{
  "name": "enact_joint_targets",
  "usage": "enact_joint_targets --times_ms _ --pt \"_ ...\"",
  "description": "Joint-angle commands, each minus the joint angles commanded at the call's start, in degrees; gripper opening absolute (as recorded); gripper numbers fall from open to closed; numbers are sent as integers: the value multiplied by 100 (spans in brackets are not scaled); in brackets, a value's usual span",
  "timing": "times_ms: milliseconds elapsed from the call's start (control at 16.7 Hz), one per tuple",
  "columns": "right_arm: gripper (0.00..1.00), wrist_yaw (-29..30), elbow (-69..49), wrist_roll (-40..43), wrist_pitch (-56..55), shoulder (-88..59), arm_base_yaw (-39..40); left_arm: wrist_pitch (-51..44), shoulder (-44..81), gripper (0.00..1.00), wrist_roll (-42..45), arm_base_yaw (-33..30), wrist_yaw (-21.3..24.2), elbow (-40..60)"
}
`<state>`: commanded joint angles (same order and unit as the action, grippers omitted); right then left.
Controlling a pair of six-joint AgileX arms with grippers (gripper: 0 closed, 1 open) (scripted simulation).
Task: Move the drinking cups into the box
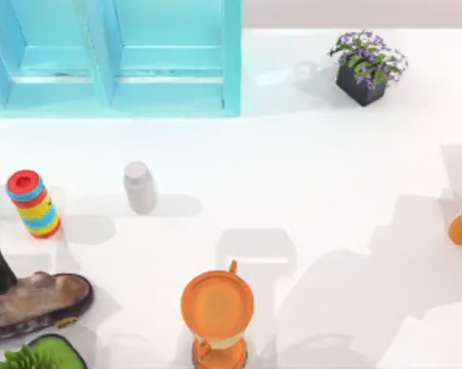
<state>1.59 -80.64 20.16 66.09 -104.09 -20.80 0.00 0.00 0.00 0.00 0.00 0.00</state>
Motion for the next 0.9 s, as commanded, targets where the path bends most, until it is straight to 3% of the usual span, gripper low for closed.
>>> enact_joint_targets --times_ms 240,900 --pt "100 -2 -230 -14 208 9 -11 0 0 100 0 0 0 0" --pt "100 0 -2369 26 2298 -67 -15 0 0 100 0 0 0 0"
